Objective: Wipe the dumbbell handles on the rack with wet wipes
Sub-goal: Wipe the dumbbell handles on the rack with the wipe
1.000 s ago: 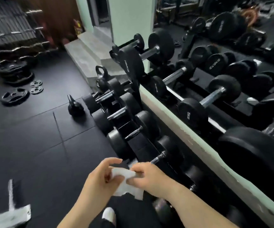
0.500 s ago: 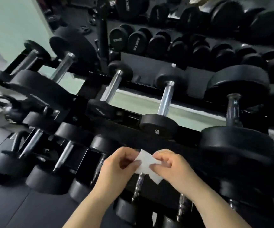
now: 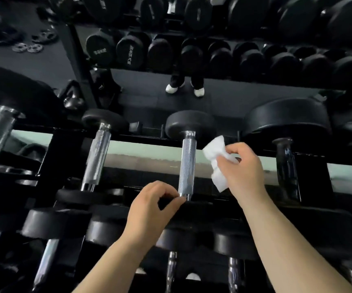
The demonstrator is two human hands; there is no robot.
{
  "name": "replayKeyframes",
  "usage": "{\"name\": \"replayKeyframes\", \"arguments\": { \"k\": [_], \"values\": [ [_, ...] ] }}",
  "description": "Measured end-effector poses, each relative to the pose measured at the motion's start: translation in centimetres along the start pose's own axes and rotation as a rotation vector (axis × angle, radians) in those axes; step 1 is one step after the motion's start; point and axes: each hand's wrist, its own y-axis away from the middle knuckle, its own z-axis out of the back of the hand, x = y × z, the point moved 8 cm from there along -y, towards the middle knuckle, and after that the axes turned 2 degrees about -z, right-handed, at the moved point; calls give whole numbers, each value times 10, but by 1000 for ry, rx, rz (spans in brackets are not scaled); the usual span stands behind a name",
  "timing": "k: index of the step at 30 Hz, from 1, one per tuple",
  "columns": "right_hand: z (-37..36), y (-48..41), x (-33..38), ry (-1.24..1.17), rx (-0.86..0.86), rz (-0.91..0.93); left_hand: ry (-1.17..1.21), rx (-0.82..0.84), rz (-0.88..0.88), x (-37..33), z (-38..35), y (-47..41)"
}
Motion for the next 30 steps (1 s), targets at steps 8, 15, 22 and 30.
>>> {"name": "replayKeyframes", "arguments": {
  "k": [8, 15, 22, 30],
  "values": [
    [-50, -33, 29, 414, 54, 254, 71, 186, -191, 3, -7, -13],
    [-21, -27, -13, 73, -90, -86, 82, 181, -242, 3, -7, -11],
    [-49, -20, -34, -162, 201, -222, -48, 117, -217, -7, -4, -3],
    [-61, 6, -45, -201, 543, -205, -57, 105, -89, -5, -3, -2]
  ]
}}
